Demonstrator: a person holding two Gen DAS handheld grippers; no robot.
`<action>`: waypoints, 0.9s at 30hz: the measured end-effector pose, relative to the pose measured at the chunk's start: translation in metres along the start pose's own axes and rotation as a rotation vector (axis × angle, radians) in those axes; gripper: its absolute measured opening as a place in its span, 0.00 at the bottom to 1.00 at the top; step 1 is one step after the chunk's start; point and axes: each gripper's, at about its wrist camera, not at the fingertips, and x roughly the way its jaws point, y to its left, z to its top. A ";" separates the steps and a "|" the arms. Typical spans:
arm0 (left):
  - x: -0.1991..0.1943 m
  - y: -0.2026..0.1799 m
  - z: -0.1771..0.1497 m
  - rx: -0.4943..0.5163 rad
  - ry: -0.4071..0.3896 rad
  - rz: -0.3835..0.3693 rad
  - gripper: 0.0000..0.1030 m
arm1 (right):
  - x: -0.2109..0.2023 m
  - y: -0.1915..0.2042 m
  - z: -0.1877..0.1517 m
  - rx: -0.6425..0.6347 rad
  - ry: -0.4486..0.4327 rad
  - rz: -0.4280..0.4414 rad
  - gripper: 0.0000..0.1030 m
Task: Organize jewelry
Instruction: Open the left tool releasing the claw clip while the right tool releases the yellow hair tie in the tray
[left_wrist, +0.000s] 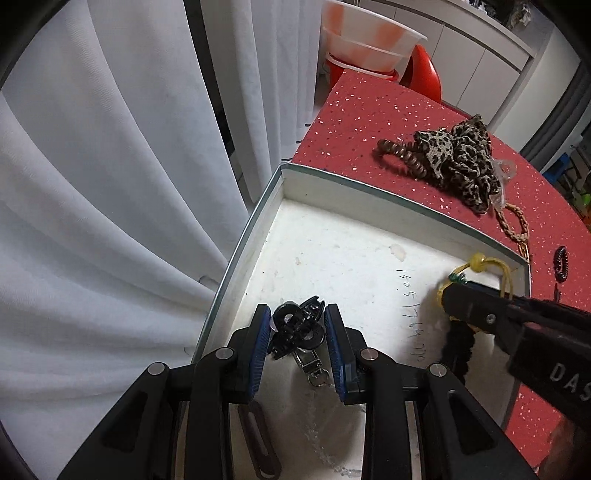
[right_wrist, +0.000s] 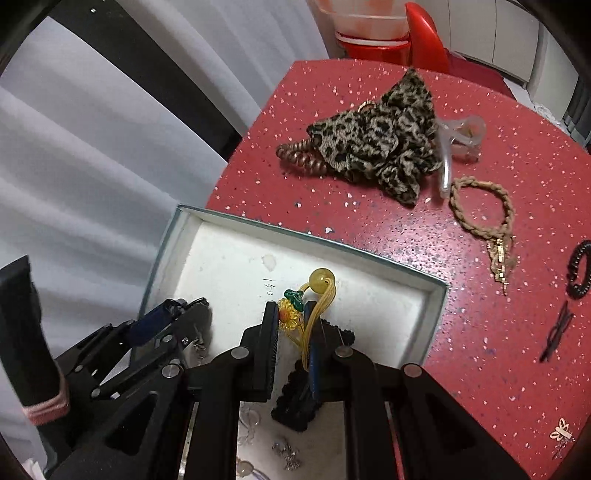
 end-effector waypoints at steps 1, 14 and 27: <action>0.001 0.000 0.000 0.001 -0.002 0.003 0.31 | 0.003 0.000 0.001 -0.001 0.005 -0.003 0.14; 0.000 -0.002 -0.002 0.002 -0.017 0.032 0.62 | 0.013 0.002 0.000 0.013 0.040 -0.009 0.26; -0.015 -0.005 -0.007 0.008 -0.001 0.031 0.62 | -0.018 -0.009 0.004 0.049 0.016 0.026 0.55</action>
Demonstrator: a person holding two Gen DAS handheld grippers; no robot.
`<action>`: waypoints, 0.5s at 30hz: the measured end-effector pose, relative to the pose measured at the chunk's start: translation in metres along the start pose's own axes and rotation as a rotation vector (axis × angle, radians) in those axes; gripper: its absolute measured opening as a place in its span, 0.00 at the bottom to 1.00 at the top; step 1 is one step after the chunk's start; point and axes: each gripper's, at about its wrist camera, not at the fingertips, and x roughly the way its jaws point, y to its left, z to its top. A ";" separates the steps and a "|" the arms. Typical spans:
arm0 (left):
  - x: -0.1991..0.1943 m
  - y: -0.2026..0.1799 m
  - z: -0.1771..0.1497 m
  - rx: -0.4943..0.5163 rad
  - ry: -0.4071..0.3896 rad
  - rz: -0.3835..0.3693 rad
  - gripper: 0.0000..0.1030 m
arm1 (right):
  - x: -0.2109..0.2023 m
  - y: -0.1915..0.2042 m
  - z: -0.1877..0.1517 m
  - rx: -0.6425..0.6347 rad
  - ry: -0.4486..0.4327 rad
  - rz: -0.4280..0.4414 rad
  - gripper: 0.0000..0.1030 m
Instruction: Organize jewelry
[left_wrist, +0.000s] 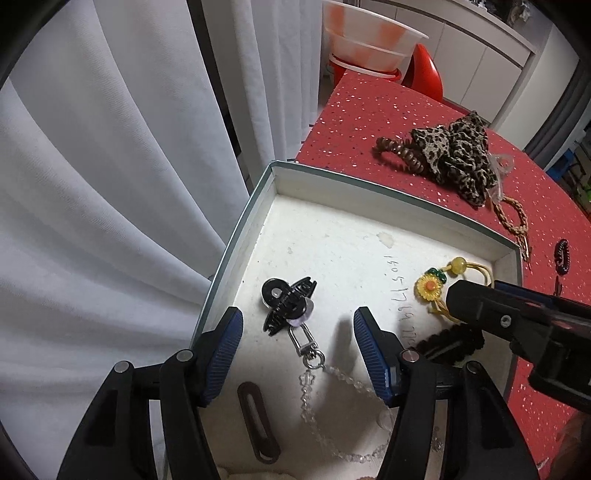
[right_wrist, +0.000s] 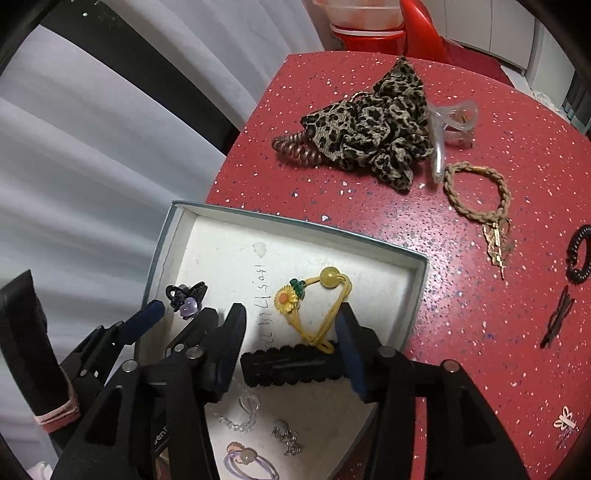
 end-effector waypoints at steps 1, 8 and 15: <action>-0.002 0.000 -0.002 0.002 0.001 0.000 0.62 | -0.002 0.001 -0.005 0.002 0.000 0.001 0.55; -0.015 0.001 -0.013 0.007 0.014 -0.006 0.62 | -0.018 -0.008 -0.014 0.023 -0.009 0.012 0.59; -0.034 0.005 -0.025 0.003 -0.009 -0.016 0.98 | -0.043 -0.015 -0.026 0.043 -0.016 0.009 0.62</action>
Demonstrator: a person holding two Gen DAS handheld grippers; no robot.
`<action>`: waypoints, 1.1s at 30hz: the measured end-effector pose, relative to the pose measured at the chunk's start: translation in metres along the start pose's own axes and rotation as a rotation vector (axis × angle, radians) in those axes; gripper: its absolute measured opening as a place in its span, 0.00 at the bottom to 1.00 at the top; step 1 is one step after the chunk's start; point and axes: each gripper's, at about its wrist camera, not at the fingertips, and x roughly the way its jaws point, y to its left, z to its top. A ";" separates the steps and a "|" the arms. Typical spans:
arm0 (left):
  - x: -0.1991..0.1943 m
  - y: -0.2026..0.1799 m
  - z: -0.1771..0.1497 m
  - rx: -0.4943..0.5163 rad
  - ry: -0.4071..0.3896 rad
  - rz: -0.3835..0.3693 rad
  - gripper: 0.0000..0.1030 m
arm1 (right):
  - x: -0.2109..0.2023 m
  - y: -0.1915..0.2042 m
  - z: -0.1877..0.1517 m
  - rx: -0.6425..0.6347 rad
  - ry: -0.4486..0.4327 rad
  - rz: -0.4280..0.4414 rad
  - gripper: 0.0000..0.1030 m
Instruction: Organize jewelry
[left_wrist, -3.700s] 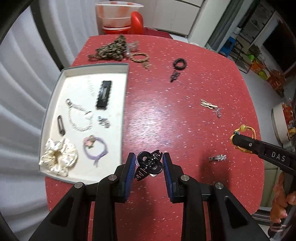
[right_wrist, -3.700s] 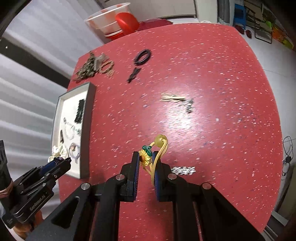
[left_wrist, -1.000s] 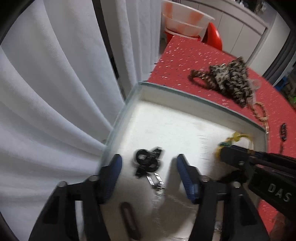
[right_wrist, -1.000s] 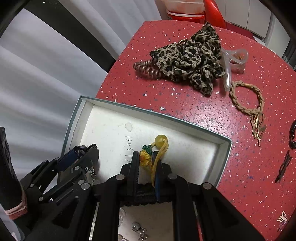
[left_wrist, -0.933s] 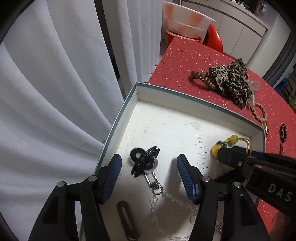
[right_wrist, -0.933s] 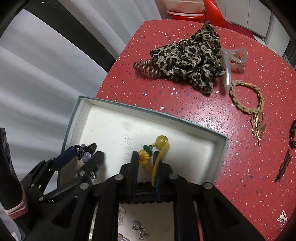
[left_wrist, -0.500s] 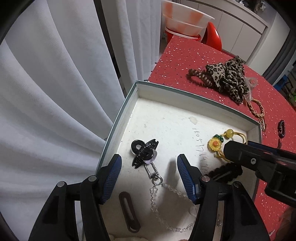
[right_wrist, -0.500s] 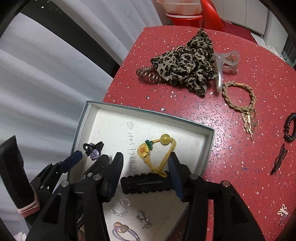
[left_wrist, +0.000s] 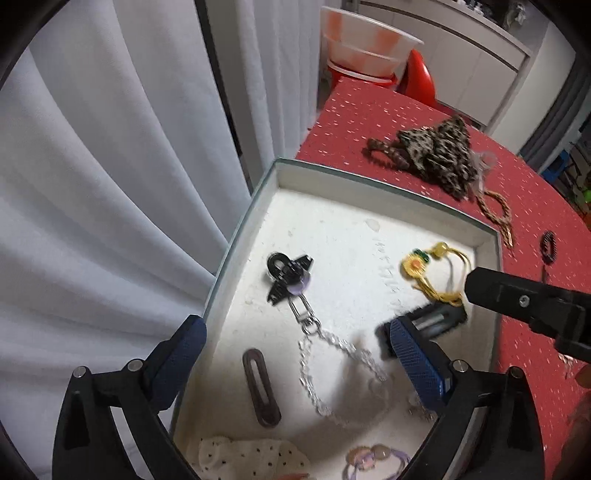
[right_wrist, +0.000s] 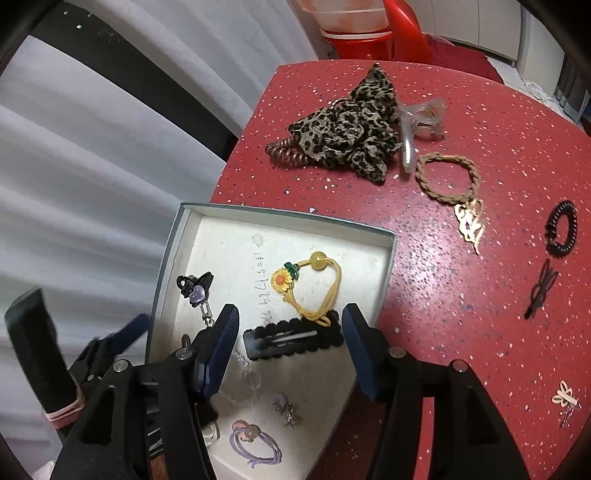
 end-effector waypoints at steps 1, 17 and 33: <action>-0.001 0.000 -0.001 0.004 0.007 -0.003 0.98 | -0.001 0.002 -0.002 0.002 0.001 -0.005 0.63; -0.038 0.012 -0.030 -0.033 0.053 -0.013 0.99 | -0.024 -0.001 -0.040 0.041 0.030 -0.079 0.77; -0.070 0.012 -0.066 -0.005 0.065 0.037 0.99 | -0.045 0.020 -0.082 -0.059 0.038 -0.152 0.88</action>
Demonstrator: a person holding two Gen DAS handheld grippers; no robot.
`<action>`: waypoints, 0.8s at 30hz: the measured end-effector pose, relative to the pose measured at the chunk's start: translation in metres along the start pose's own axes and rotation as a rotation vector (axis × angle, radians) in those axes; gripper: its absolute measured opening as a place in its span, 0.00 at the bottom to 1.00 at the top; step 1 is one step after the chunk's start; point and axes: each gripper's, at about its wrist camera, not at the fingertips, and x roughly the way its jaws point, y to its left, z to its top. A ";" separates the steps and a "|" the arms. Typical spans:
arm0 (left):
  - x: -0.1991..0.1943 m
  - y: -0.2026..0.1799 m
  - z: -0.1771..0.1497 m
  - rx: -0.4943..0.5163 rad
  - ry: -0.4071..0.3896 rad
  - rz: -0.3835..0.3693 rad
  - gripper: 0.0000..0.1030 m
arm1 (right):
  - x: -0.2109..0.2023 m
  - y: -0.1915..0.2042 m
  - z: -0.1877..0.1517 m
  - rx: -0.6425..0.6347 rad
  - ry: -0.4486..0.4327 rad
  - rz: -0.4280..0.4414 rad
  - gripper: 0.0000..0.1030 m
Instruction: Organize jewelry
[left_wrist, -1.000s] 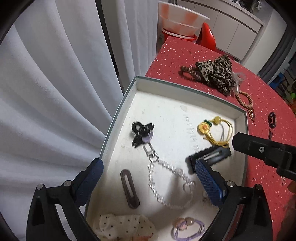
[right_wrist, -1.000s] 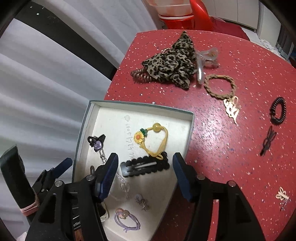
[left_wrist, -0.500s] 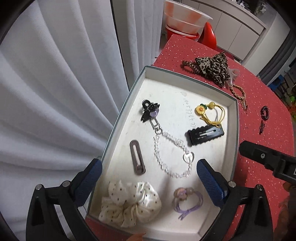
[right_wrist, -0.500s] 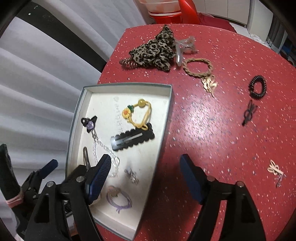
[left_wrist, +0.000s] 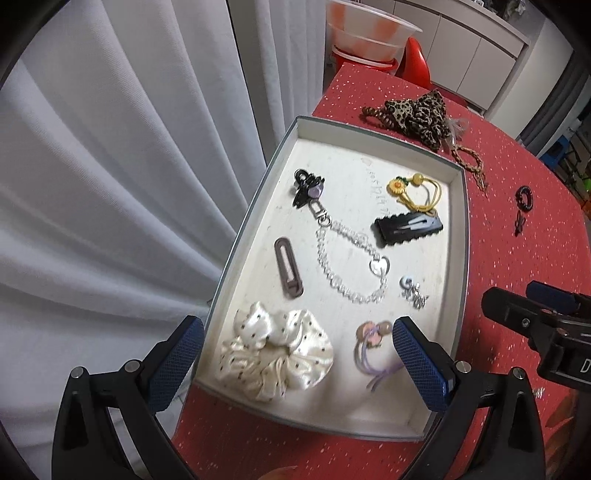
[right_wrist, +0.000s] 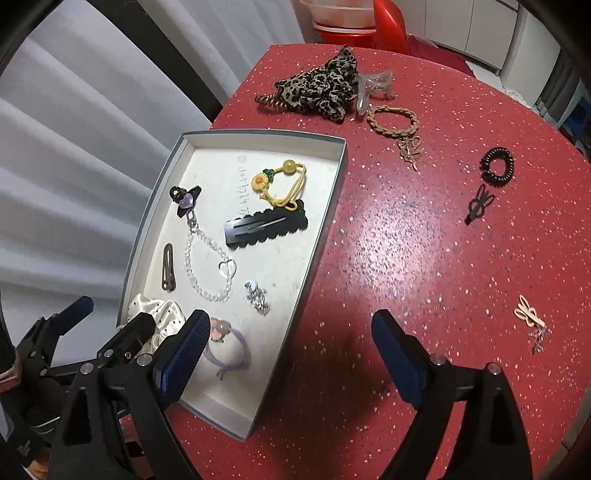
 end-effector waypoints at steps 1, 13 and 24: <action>-0.002 0.001 -0.002 0.000 0.002 0.003 0.99 | 0.000 0.000 -0.003 0.000 0.003 -0.005 0.88; -0.023 0.005 -0.035 -0.018 0.046 0.024 0.99 | -0.008 0.002 -0.038 -0.005 0.115 -0.021 0.88; -0.055 0.002 -0.063 0.003 0.061 0.005 0.99 | -0.038 0.003 -0.063 -0.002 0.087 -0.045 0.88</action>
